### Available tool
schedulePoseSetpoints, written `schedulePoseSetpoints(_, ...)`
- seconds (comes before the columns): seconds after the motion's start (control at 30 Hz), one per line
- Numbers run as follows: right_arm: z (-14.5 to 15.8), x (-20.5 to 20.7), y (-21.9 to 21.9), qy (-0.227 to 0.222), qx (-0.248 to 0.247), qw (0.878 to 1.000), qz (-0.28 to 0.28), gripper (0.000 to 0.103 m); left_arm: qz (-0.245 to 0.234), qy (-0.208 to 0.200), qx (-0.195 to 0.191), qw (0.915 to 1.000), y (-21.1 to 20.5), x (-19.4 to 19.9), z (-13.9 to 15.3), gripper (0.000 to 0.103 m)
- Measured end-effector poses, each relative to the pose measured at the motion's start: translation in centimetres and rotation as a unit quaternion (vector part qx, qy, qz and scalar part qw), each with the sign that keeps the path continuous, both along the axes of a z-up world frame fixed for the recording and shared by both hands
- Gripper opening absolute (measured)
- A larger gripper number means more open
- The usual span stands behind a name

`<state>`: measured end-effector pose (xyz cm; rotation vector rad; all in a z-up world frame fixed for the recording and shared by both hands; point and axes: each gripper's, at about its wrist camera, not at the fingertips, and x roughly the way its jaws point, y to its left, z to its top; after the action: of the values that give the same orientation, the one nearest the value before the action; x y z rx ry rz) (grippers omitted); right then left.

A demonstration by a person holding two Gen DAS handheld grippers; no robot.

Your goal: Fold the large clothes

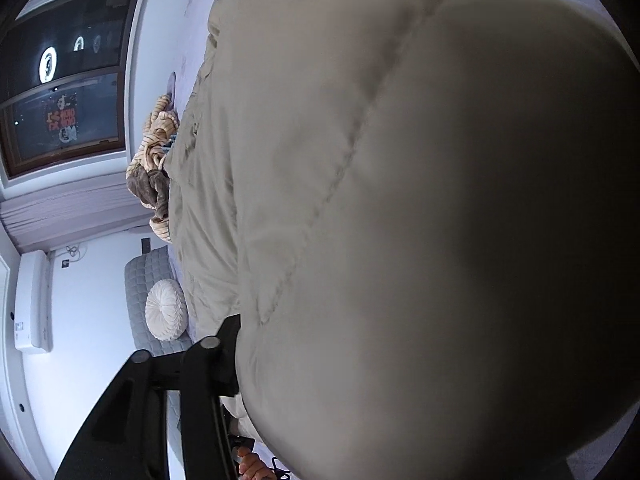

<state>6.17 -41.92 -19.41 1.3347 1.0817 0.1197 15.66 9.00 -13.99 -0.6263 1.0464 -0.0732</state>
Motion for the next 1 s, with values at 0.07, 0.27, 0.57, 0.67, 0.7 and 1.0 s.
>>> schedulePoseSetpoints(0.07, 1.1, -0.4, 0.3, -0.014, -0.015, 1.000, 0.004, 0.033, -0.021, -0.018, 0.017, 0.9995, -0.3, -0.2, 1.2, 0.021)
schedulePoseSetpoints(0.27, 4.1, -3.2, 1.0, -0.042, -0.031, 0.999, 0.006, 0.026, -0.072, -0.057, 0.033, 0.9952, 0.5, -2.3, 3.9, 0.021)
schedulePoseSetpoints(0.57, 5.8, -9.6, 2.1, -0.019, -0.043, 0.998, 0.043, 0.026, -0.083, -0.054, 0.026, 0.9947, 2.5, -11.9, 5.3, 0.021)
schedulePoseSetpoints(0.67, 5.6, -11.7, 1.9, -0.011, -0.033, 0.998, 0.056, 0.026, -0.074, -0.044, 0.026, 0.9959, 2.8, -16.4, 5.2, 0.021)
schedulePoseSetpoints(0.7, 5.4, -12.8, 1.8, -0.006, -0.029, 0.998, 0.060, 0.026, -0.072, -0.037, 0.026, 0.9964, 2.8, -18.0, 5.1, 0.021)
schedulePoseSetpoints(1.0, 4.7, -20.0, 0.3, 0.025, -0.012, 0.995, 0.100, 0.026, -0.065, 0.045, 0.035, 0.9963, 2.6, -29.1, 2.6, 0.021)
